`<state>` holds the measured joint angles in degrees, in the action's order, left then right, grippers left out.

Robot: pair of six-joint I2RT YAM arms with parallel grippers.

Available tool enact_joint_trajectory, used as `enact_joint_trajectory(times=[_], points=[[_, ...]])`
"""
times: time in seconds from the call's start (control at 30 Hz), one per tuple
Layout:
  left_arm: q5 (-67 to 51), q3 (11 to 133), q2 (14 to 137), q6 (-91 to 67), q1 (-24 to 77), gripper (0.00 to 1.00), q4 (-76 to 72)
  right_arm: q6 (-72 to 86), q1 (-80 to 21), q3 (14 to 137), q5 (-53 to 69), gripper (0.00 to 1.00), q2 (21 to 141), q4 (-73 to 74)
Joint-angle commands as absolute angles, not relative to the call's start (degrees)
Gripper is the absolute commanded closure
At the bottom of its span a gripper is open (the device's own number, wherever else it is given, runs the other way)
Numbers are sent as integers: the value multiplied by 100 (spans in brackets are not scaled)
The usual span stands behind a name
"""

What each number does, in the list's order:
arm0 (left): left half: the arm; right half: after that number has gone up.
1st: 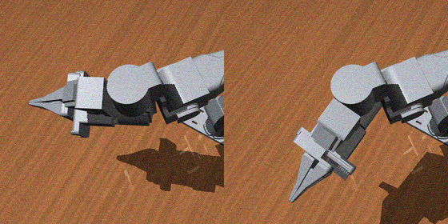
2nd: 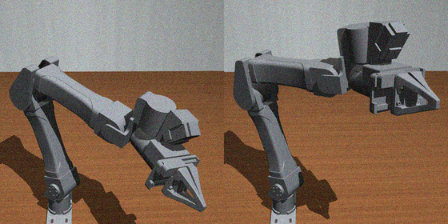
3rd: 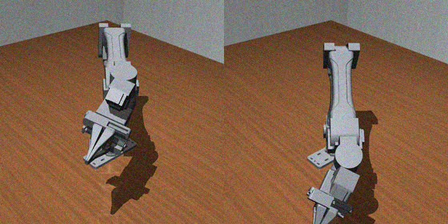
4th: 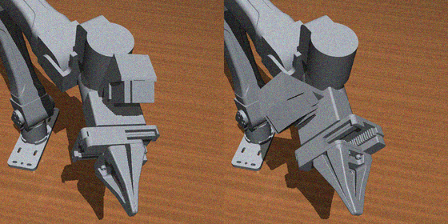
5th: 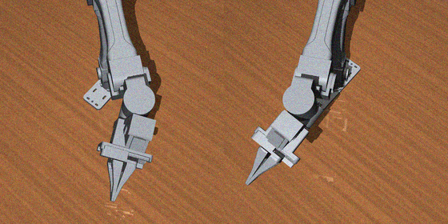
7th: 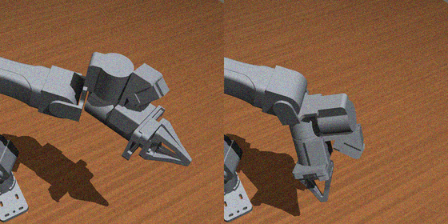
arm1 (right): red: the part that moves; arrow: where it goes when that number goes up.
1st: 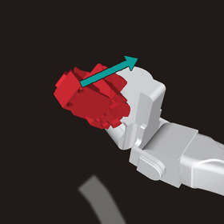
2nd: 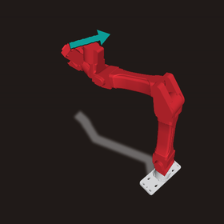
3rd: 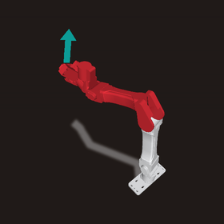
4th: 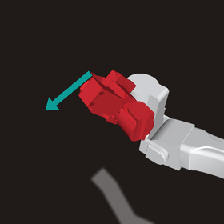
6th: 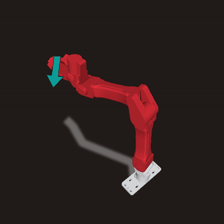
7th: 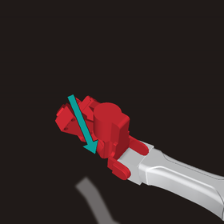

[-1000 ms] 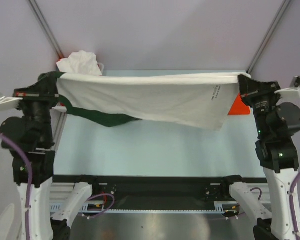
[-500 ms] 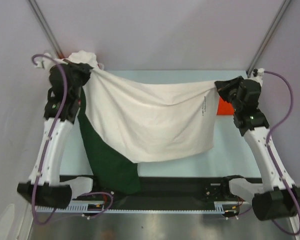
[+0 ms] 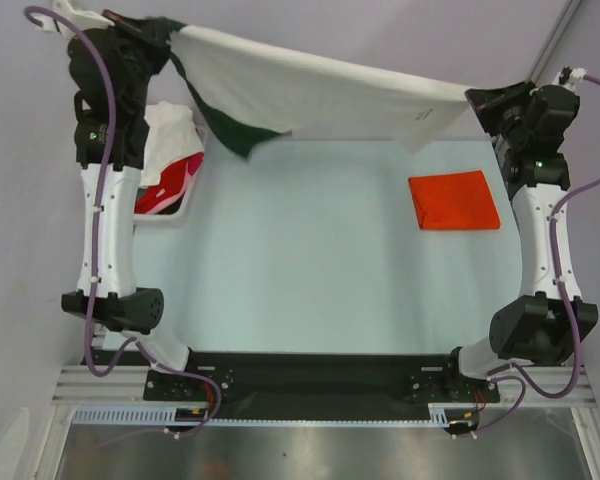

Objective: Fold and stack the t-shirts
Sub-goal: Fold the tshirt

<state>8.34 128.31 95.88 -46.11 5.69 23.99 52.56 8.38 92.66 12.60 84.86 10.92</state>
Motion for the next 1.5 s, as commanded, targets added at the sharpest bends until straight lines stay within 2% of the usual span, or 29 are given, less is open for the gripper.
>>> enact_joint_trajectory(times=[0.0,0.07,0.17,0.3,0.4,0.6,0.8,0.93,1.3,1.47], points=[[703,13526,9694,-4439,369,100,1943,5300,896,9589,1757,100,8797,1002],[659,13247,9651,-4333,343,100,1698,5300,896,9441,1819,100,8894,889],[537,11939,9292,-4289,316,100,1067,5335,896,9080,2161,100,9061,485],[501,9378,8632,-4394,316,100,108,5300,844,8089,2478,100,9254,53],[449,7969,8219,-4535,316,100,-500,5160,791,7587,2513,100,9386,-237],[369,6060,7770,-4763,316,100,-967,5019,686,6277,2452,100,9562,-676],[562,4723,7190,-4851,308,100,-967,4825,677,5205,2373,100,9335,-852],[721,4044,6698,-4992,237,100,-563,4720,668,4554,2224,100,8739,-800],[1511,2480,4213,-5545,26,99,1001,4351,361,3174,1706,100,6998,-35],[1582,2136,3534,-5783,35,88,1494,4596,-156,2682,961,100,6207,702]])
